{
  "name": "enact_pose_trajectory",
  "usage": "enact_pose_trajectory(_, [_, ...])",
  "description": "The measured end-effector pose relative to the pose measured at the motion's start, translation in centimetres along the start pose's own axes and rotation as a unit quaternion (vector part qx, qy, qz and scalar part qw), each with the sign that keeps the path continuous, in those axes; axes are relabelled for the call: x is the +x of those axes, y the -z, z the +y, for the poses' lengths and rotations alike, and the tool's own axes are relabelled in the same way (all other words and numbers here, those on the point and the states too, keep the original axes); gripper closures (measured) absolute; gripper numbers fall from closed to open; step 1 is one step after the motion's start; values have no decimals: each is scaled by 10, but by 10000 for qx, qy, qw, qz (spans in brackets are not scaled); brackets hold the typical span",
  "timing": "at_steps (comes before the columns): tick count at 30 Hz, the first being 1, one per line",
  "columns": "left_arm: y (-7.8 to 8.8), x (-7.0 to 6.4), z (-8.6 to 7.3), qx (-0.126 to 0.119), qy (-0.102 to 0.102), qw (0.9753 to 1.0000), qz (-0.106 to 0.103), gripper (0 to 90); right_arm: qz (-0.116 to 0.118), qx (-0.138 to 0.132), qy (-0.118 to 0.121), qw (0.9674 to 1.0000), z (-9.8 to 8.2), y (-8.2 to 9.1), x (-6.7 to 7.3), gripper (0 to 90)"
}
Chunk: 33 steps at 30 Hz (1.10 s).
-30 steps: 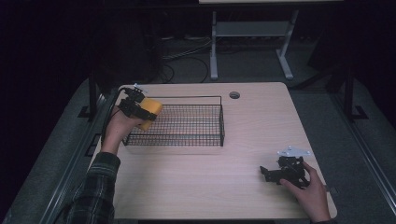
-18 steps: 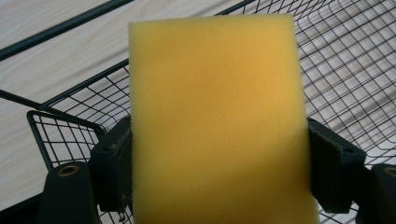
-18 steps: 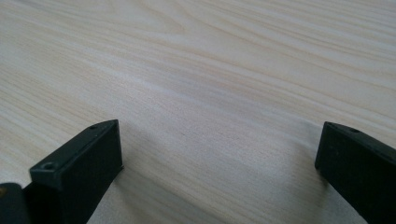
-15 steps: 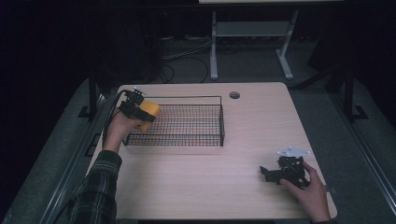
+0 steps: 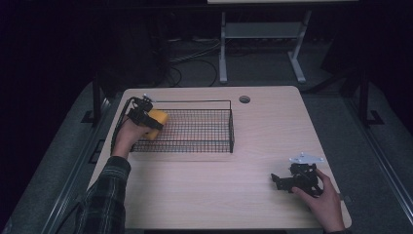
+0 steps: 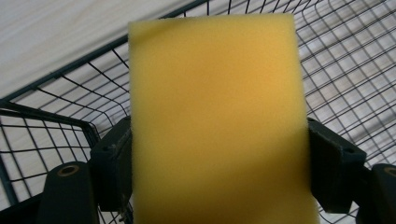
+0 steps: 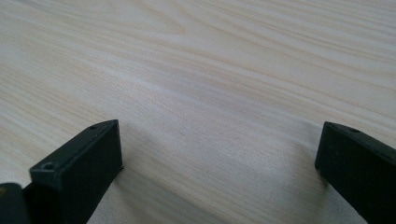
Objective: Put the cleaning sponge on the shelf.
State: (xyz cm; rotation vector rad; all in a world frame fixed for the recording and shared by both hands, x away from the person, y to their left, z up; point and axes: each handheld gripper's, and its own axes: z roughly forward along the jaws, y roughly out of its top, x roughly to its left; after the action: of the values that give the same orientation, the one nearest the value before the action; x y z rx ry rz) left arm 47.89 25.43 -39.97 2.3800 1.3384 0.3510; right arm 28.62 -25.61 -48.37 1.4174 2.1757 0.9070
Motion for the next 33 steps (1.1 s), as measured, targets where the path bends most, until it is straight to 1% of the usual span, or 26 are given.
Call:
enact_pose_trajectory(6, [-6,1,-5,58,6,10000,-33,223,0,1,-2,10000,0,0,0,0])
enact_pose_trajectory(7, [-7,0,-6,54,34,10000,-41,223,0,0,0,10000,0,0,0,0])
enact_pose_trajectory(10, [-8,0,-7,131,-13,9999,-34,223,0,1,-1,10000,0,0,0,0])
enact_pose_trajectory(16, [-9,0,-8,161,-16,9999,-27,222,-1,2,-2,10000,0,0,0,0])
enact_pose_trajectory(19, [-10,-1,-7,232,-44,9997,-54,222,0,0,-3,10000,0,0,0,0])
enact_pose_trajectory(23, [-11,-3,-8,249,-54,9997,-43,222,-1,0,-3,10000,0,0,0,0])
enact_pose_trajectory(28, [-14,-2,-10,319,-27,9995,-49,222,-1,1,-1,10000,0,0,0,0])
enact_pose_trajectory(33, [-14,-2,-11,331,-6,9994,-79,220,-1,1,-1,10000,0,0,0,0])
